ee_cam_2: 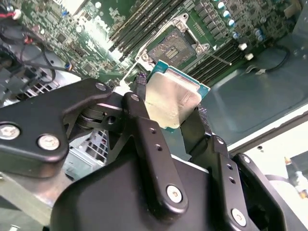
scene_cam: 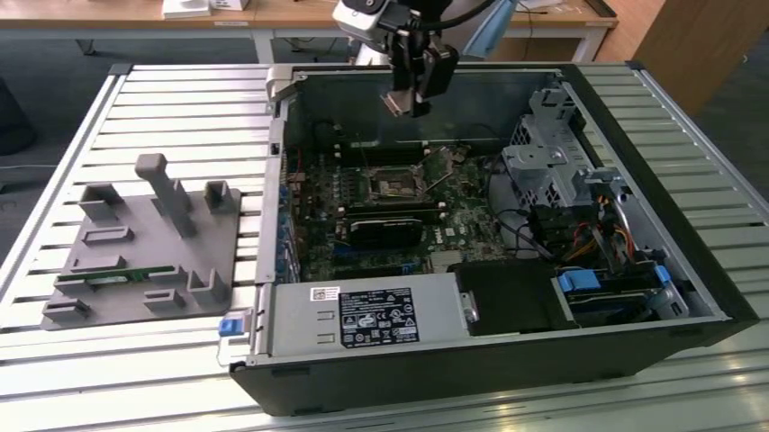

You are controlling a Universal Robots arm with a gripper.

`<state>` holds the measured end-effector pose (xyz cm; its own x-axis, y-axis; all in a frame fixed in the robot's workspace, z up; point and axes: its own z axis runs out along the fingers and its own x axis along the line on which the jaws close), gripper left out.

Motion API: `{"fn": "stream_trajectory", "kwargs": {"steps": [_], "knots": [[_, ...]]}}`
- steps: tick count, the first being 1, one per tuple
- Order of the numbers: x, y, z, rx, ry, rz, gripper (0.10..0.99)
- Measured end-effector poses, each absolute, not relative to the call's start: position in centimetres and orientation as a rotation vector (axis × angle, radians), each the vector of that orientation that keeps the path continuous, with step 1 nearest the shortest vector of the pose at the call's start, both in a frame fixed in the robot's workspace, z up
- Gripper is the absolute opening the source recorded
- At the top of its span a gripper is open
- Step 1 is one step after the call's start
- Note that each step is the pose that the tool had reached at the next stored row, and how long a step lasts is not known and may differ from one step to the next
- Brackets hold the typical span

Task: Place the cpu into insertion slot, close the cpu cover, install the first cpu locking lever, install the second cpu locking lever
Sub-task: 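Place the cpu into insertion slot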

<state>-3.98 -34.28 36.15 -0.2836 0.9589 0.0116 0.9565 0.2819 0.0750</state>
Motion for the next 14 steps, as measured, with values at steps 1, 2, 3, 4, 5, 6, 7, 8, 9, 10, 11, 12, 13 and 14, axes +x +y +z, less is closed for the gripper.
{"fn": "stream_trajectory", "kwargs": {"steps": [1, 2, 3, 4, 5, 6, 7, 8, 9, 10, 11, 12, 13, 14], "knots": [[-3.98, -34.28, 36.14, 1.878, 2.471, 0.104, 0.537], [-3.98, -34.28, 36.11, 1.897, 2.456, 0.103, 0.537], [-3.98, -34.28, 36.09, 1.918, 2.439, 0.103, 0.537], [-3.98, -34.28, 36.07, 1.939, 2.421, 0.102, 0.537], [-3.98, -34.28, 36.04, 1.960, 2.404, 0.102, 0.537], [-3.98, -34.28, 36.01, 1.983, 2.384, 0.101, 0.537], [-3.98, -34.28, 35.98, 2.003, 2.367, 0.101, 0.537], [-3.98, -34.28, 35.94, 2.022, 2.350, 0.100, 0.537], [-3.98, -34.28, 35.90, 2.037, 2.336, 0.099, 0.537], [-3.98, -34.28, 35.87, 2.049, 2.325, 0.099, 0.537], [-3.98, -34.28, 35.83, 2.057, 2.318, 0.099, 0.537], [-3.98, -34.28, 35.79, 2.063, 2.312, 0.098, 0.537], [-3.98, -34.28, 35.74, 2.066, 2.309, 0.098, 0.537], [-3.98, -34.28, 35.68, 2.068, 2.308, 0.098, 0.537]]}}
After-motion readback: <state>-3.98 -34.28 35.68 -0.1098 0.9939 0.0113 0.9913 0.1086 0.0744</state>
